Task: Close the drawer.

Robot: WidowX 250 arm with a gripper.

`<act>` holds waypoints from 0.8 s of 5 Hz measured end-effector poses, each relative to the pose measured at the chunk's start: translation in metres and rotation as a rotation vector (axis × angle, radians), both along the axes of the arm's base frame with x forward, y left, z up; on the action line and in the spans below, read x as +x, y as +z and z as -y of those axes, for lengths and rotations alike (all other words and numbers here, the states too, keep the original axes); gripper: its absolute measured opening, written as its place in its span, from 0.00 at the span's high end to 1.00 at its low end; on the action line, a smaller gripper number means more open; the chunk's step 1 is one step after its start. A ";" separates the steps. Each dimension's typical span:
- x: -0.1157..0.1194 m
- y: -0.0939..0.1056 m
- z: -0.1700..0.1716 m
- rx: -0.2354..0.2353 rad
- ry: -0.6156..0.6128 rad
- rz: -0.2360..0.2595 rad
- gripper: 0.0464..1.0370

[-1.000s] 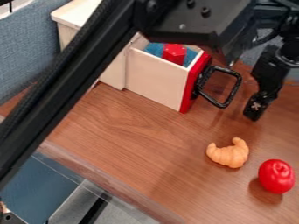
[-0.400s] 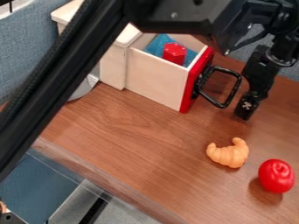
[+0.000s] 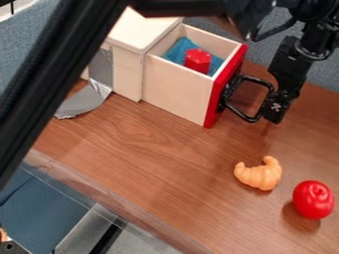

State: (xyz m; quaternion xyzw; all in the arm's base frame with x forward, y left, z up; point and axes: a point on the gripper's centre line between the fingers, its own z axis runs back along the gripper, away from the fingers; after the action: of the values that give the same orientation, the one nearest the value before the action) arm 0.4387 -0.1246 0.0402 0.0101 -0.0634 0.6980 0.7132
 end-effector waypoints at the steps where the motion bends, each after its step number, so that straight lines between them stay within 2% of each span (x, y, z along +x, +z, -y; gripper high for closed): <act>1: -0.004 -0.009 -0.008 -0.004 0.019 -0.022 0.04; 3: -0.007 -0.018 -0.021 -0.004 0.044 -0.050 0.04; 4: -0.008 -0.010 -0.028 -0.013 0.056 -0.039 0.04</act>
State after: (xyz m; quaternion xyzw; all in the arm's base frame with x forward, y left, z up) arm 0.4310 -0.0967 0.0298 0.0209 -0.0450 0.7179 0.6944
